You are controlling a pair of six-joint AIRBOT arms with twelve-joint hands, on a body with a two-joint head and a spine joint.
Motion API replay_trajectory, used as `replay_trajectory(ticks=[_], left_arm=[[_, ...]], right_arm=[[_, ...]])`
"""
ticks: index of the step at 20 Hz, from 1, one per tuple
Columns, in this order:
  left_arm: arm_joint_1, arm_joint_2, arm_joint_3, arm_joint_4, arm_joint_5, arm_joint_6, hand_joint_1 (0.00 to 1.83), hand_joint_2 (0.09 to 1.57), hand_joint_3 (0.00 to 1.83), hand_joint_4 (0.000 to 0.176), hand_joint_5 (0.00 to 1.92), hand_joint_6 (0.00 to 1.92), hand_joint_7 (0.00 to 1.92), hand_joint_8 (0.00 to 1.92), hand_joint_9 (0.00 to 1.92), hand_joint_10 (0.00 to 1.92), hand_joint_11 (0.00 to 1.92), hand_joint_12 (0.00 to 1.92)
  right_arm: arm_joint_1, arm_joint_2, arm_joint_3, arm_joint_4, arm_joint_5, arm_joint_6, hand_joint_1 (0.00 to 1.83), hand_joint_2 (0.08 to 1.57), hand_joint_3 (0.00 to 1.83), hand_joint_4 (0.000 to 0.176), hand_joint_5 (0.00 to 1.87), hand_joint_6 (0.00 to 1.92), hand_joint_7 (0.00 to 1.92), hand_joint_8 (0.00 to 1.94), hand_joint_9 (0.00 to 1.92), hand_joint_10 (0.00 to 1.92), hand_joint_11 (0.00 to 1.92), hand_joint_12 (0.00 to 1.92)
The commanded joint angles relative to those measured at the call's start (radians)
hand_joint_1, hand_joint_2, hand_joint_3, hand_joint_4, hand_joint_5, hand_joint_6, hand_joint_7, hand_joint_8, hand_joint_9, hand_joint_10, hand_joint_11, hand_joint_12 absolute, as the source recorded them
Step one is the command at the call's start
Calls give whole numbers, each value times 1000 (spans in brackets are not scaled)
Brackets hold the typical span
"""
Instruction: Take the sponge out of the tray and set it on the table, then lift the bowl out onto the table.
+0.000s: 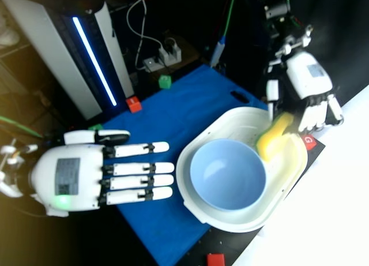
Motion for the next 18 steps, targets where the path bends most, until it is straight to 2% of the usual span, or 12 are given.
replay_trajectory(ticks=[1,3,6,7,8,9,10,12,13,14,16,18], left_arm=[[-16,19,-16,1,-160,-1,1237,1126,5,0,1017,748,922,1256,897,976,707,1421],[-17,65,-87,18,-237,-1,1226,1127,2,0,976,844,951,1186,902,869,623,1458],[-17,139,-194,76,-344,-1,1231,1138,0,0,974,818,921,1265,833,967,574,1550],[-17,161,-228,101,-369,-1,1242,1125,0,0,1021,730,933,1260,891,993,713,1516],[-16,190,-272,137,-395,-3,1252,1115,0,0,1048,675,955,1240,929,1004,787,1489],[-14,209,-298,170,-410,-21,1244,1121,2,0,1028,718,940,1258,892,1014,726,1512],[-4,223,-314,210,-436,-75,1242,1127,0,0,1030,721,915,1290,848,1038,674,1542],[39,245,-325,304,-516,-264,1247,1118,0,0,1026,737,953,1234,878,1007,731,1437],[60,253,-328,336,-548,-332,1250,1111,0,0,1018,741,985,1186,921,949,779,1339],[74,260,-335,357,-568,-370,1235,1107,0,0,1040,752,977,1153,952,884,795,1319],[103,285,-372,408,-595,-423,1246,1083,0,0,1129,601,998,1122,939,930,728,1405],[132,299,-398,459,-616,-482,1250,1070,1,0,1111,646,1058,1026,961,895,693,1244]], right_arm=[[15,-2,4,61,97,12,221,1362,2,131,384,1,179,0,93,0,21,241],[15,-2,4,63,97,16,241,1368,1,136,387,1,193,2,99,1,26,260],[15,-4,3,63,97,18,216,1359,0,148,384,0,183,1,124,1,40,358],[15,-4,2,63,97,18,180,1367,3,127,381,0,183,0,136,3,44,386],[15,-4,1,65,97,18,196,1370,3,128,385,1,188,2,136,2,36,394],[15,-4,0,66,97,18,216,1374,1,130,389,1,192,2,137,1,25,402],[15,-4,-1,66,97,18,233,1377,1,129,397,3,202,3,144,2,20,413],[14,-4,-1,68,97,18,223,1355,0,153,412,4,222,5,156,4,10,423],[14,-4,-1,68,97,19,223,1350,0,148,419,0,236,0,168,0,1,465],[13,-4,-1,69,97,20,214,1339,0,157,426,1,236,0,163,0,0,459],[13,-4,-1,70,97,20,262,1343,0,149,435,3,245,2,164,1,0,452],[13,-4,-1,71,97,20,267,1335,0,163,424,0,237,0,163,1,3,447]])
